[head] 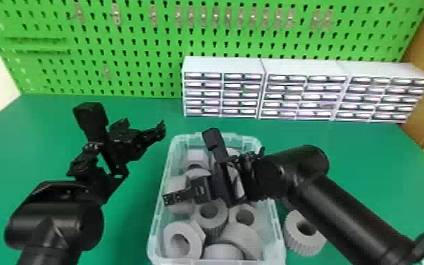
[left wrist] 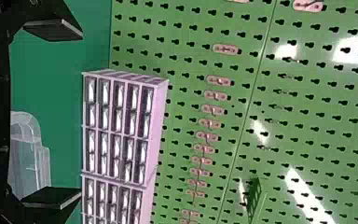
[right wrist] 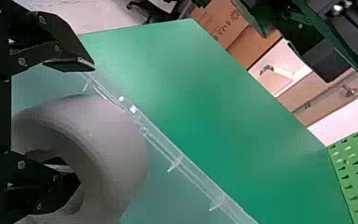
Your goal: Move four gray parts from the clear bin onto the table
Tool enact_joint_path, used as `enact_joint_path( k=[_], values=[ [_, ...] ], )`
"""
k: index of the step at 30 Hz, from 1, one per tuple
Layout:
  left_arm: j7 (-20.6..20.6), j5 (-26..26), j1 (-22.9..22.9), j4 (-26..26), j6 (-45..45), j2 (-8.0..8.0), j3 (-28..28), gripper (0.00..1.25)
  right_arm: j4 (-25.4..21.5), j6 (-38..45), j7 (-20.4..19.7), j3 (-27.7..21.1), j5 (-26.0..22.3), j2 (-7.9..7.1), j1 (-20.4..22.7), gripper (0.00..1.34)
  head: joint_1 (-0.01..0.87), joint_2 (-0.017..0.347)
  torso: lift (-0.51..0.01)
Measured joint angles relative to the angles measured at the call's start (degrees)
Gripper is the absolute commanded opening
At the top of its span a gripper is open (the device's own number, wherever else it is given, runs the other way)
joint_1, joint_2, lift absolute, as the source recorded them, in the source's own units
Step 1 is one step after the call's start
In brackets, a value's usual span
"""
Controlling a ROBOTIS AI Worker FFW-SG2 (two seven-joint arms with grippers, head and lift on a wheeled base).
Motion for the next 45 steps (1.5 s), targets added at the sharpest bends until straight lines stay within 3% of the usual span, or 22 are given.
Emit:
enact_joint_path(
  k=[5,7,27,36,45],
  values=[
    [-0.1,0.0,-0.1,0.0,0.0,0.00,0.0,1.14,0.0,-0.5,0.0,0.5,0.0,0.06,-0.1,0.26,0.678,0.034,-0.050],
    [-0.1,0.0,0.0,0.0,0.0,0.00,0.0,1.14,0.0,-1.0,0.0,0.6,0.0,0.06,-0.1,0.14,0.678,0.034,-0.050],
    [-0.4,0.0,0.2,0.0,0.0,0.00,0.3,1.14,-0.8,-2.7,-0.2,-0.1,1.5,-0.07,1.0,0.14,0.678,0.034,-0.050],
    [-0.6,0.2,0.7,0.0,0.1,0.00,1.0,1.14,-5.6,1.0,-0.2,-5.1,8.7,-0.16,2.4,0.14,0.678,0.034,-0.050],
    [-0.9,0.2,1.0,0.0,0.2,0.00,1.5,1.14,-11.2,5.3,-0.2,-13.5,15.5,-0.48,4.6,0.14,0.678,0.034,-0.050]
  ],
)
